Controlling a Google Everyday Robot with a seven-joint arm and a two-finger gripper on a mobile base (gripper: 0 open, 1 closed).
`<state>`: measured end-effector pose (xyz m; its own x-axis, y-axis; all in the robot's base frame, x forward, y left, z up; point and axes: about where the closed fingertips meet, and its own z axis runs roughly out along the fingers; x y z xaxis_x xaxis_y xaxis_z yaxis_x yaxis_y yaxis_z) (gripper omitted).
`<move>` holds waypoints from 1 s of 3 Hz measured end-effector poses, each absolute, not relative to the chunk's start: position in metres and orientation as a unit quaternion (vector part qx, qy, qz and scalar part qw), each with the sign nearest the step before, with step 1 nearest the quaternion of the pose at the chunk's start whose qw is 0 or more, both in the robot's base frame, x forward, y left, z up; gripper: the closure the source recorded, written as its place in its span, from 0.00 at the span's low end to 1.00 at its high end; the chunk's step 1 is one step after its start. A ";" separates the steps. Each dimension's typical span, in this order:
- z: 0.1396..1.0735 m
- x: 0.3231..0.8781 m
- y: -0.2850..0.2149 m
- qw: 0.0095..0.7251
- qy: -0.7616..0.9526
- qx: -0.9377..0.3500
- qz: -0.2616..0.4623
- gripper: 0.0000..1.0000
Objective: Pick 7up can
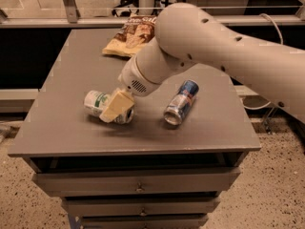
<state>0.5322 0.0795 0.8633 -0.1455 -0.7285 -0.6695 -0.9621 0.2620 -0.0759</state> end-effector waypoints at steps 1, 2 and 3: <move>0.853 0.531 0.082 0.306 0.733 -0.575 0.195 0.47; 0.852 0.531 0.081 0.308 0.733 -0.574 0.196 0.71; 0.877 0.539 0.073 0.327 0.722 -0.576 0.200 0.99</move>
Offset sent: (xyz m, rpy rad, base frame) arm 0.0029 -0.0019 -0.0145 0.0200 0.0082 -0.0069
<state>0.5392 0.0726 0.8774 -0.1216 -0.7008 -0.7030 -0.9625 0.2562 -0.0890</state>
